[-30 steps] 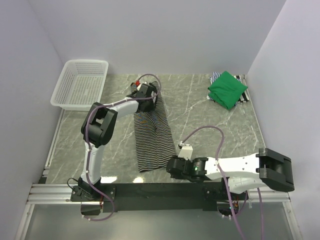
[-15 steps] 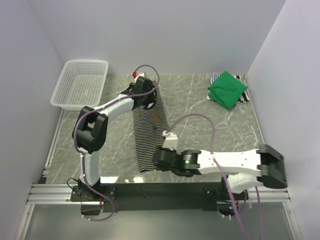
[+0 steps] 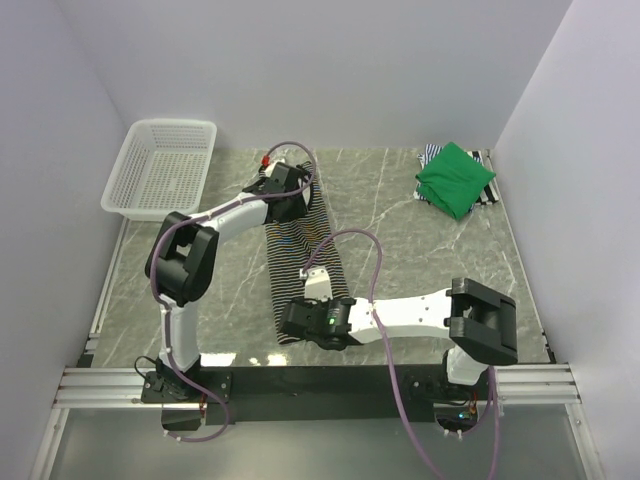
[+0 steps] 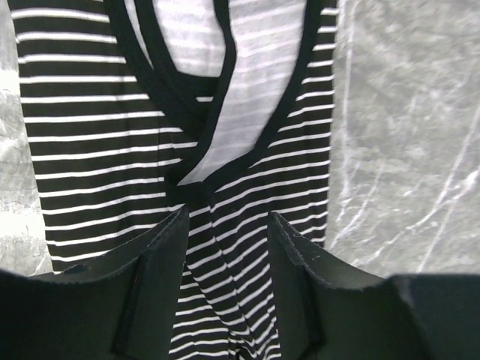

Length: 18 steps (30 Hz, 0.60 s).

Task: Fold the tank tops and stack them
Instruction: Fold the tank top

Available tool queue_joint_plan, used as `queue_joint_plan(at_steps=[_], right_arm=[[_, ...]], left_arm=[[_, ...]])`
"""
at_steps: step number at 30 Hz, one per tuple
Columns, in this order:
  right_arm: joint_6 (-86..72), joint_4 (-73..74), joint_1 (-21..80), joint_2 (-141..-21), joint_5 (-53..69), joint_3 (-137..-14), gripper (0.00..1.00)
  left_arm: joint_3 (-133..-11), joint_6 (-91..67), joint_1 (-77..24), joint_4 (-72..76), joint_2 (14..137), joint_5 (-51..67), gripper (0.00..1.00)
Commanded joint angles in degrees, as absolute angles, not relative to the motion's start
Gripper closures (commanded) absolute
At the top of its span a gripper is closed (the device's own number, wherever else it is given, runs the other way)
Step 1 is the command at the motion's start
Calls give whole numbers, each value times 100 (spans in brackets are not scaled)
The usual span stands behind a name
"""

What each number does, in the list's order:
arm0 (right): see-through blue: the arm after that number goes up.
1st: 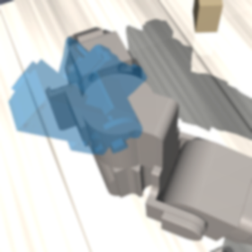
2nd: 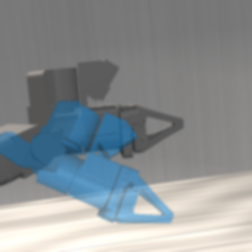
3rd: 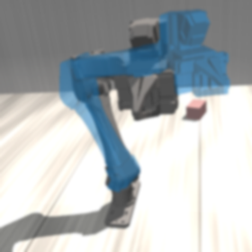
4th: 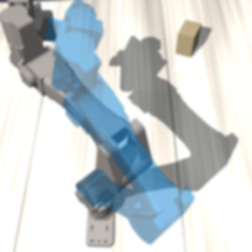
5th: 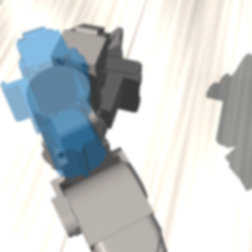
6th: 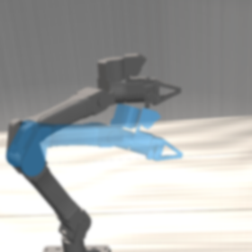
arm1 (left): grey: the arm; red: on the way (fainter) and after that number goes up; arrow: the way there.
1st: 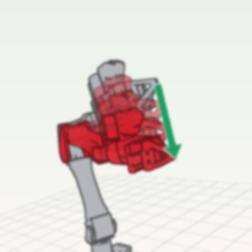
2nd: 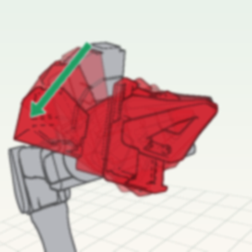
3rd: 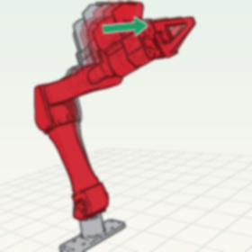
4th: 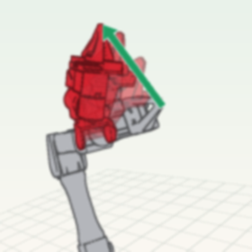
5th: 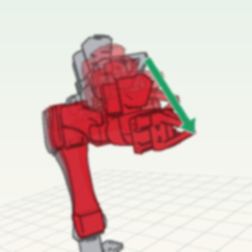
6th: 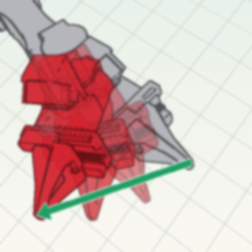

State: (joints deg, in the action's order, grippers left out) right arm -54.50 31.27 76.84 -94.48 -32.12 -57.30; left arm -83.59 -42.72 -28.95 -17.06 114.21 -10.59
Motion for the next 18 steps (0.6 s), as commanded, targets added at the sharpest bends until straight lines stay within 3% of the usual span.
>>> queue_joint_plan(at_steps=[1,5,8,9,11,18], right_arm=[[-5388,3112,7655,-9553,-3489,-5933,59],[-5396,2988,7664,-9598,-3393,-5845,69],[-5423,2927,7664,-9536,-3358,-5696,83],[-5432,2909,7673,-9501,-3357,-5661,93],[-5440,2831,7673,-9361,-3322,-5590,99],[-5414,2593,7664,-9053,-3173,-5326,100]], left_arm=[[-8394,-4315,-2874,-1670,11505,-1037,49],[-8367,-4368,-2821,-1705,11540,-1134,50],[-8279,-4368,-2769,-1626,11496,-1081,50],[-8288,-4368,-2760,-1617,11505,-1064,49],[-8297,-4359,-2751,-1600,11496,-1046,49],[-8209,-4421,-2751,-1521,11487,-941,49]])
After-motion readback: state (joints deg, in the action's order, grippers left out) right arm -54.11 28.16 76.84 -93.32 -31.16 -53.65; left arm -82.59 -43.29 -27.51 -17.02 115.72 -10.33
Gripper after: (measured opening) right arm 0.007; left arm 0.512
